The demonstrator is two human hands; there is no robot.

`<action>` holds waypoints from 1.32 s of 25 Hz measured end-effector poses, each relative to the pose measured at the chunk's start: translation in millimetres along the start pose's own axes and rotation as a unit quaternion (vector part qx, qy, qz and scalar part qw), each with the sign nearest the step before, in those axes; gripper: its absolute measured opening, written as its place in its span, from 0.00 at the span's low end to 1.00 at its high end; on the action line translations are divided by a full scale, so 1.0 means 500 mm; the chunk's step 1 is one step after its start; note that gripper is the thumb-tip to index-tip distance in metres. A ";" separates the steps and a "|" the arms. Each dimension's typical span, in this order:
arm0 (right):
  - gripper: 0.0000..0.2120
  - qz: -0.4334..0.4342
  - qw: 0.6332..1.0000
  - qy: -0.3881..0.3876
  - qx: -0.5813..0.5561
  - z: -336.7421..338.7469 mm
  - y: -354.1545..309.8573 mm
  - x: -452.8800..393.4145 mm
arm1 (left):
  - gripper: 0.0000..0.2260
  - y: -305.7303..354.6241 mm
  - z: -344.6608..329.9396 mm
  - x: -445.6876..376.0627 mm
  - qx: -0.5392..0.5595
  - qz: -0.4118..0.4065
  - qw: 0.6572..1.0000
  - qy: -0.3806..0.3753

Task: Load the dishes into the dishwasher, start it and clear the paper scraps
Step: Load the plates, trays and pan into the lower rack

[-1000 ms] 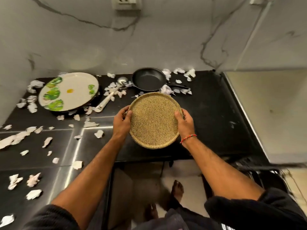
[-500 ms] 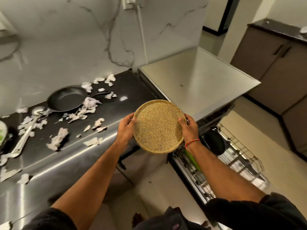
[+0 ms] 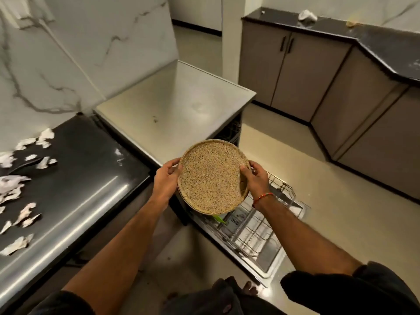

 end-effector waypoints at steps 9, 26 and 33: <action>0.08 -0.035 0.997 0.059 0.032 0.166 0.057 -0.092 | 0.08 0.072 -0.235 -0.136 -0.168 -0.054 0.984 -0.036; 0.13 -0.016 0.973 0.133 0.189 0.279 0.137 -0.406 | 0.08 0.196 -0.582 -0.490 -0.276 -0.049 0.950 -0.138; 0.15 -0.041 0.977 0.138 0.156 0.316 0.433 -0.539 | 0.15 -0.004 -0.754 -0.668 -0.301 0.018 0.948 -0.101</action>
Point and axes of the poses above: each hand's wrist, its own x-axis away from the middle knuckle, its own z-axis out of the back of the hand, y = z × x, the point moved 1 cm from there along -x, towards the middle knuckle, and after that the axes turned 15 degrees about z, right-handed, at the moved point
